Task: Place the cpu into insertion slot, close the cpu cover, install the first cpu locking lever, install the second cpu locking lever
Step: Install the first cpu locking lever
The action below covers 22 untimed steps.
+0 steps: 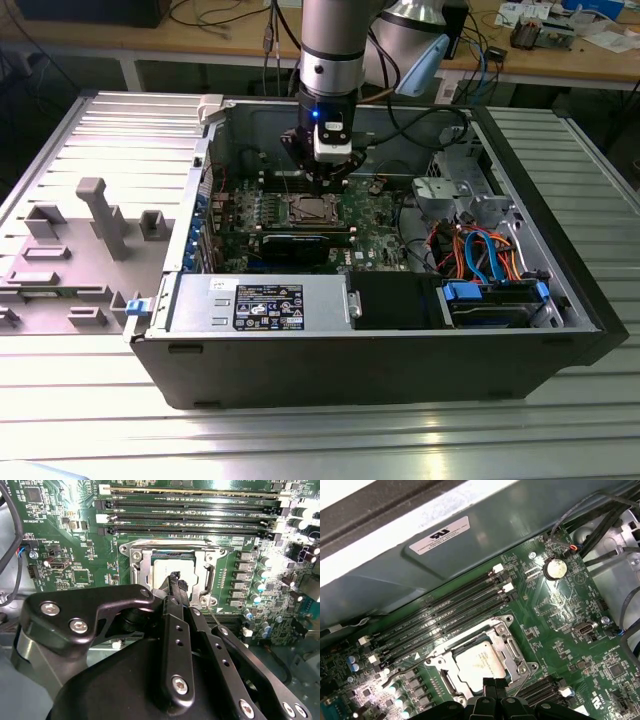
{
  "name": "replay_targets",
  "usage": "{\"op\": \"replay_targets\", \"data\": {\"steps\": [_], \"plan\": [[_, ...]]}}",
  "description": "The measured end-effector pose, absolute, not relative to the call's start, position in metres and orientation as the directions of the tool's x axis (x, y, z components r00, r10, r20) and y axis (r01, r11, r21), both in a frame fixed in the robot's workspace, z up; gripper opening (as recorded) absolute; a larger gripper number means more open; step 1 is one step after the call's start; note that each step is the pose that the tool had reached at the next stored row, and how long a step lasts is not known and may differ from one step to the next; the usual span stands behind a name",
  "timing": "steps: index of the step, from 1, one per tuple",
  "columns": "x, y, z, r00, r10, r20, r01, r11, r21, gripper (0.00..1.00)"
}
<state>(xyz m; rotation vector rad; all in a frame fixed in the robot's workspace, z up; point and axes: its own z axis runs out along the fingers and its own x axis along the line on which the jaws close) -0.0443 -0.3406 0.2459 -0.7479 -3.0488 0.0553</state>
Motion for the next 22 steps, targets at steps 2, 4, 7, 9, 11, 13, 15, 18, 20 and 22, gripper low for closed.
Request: {"op": "replay_targets", "data": {"steps": [2,4,7,9,11,13,15,18,20,22], "plan": [[-0.0442,-0.3406,0.2459,-0.889,0.459,-0.007,0.458,0.888,-0.035,0.11],[-0.0443,-0.3406,0.2459,-0.891,0.455,-0.007,0.455,0.890,-0.035,0.11],[-0.0443,-0.3406,0.2459,-0.897,0.443,-0.007,0.443,0.896,-0.035,0.11],[-0.0442,-0.3406,0.2459,-0.900,0.436,-0.007,0.436,0.900,-0.035,0.11],[-0.0442,-0.3406,0.2459,-0.902,0.431,-0.007,0.431,0.902,-0.035,0.11],[-0.0443,-0.3406,0.2459,-0.904,0.427,-0.007,0.427,0.904,-0.035,0.11],[-0.0443,-0.3406,0.2459,-0.906,0.423,-0.007,0.423,0.906,-0.035,0.11],[-0.0443,-0.3406,0.2459,-0.910,0.415,-0.007,0.415,0.909,-0.035,0.11],[-0.0443,-0.3406,0.2459,-0.913,0.408,-0.007,0.408,0.912,-0.035,0.11],[-0.0443,-0.3406,0.2459,-0.915,0.403,-0.007,0.403,0.914,-0.035,0.11]]}}
